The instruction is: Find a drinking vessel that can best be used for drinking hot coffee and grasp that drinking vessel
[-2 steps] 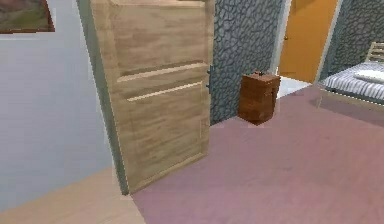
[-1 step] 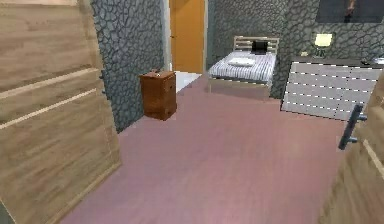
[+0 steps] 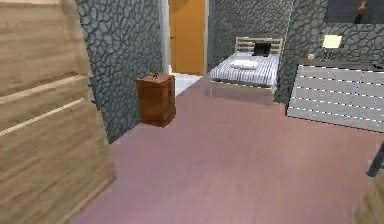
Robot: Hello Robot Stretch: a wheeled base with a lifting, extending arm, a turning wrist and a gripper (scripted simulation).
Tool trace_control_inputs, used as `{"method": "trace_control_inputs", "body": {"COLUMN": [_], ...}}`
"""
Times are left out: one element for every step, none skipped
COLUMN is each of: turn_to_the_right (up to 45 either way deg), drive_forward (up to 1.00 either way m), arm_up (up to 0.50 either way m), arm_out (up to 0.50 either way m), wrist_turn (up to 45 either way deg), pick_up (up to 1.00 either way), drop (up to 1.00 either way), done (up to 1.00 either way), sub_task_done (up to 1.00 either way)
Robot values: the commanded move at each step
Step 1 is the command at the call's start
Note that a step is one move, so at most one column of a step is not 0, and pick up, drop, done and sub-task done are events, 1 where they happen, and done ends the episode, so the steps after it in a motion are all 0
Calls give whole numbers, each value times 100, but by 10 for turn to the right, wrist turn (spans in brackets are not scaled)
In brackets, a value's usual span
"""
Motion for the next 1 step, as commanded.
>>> {"method": "trace_control_inputs", "body": {"turn_to_the_right": [90], "drive_forward": [0], "arm_up": [0], "arm_out": [0], "wrist_turn": [0], "pick_up": [0], "drop": [0], "done": [0], "sub_task_done": [0]}}
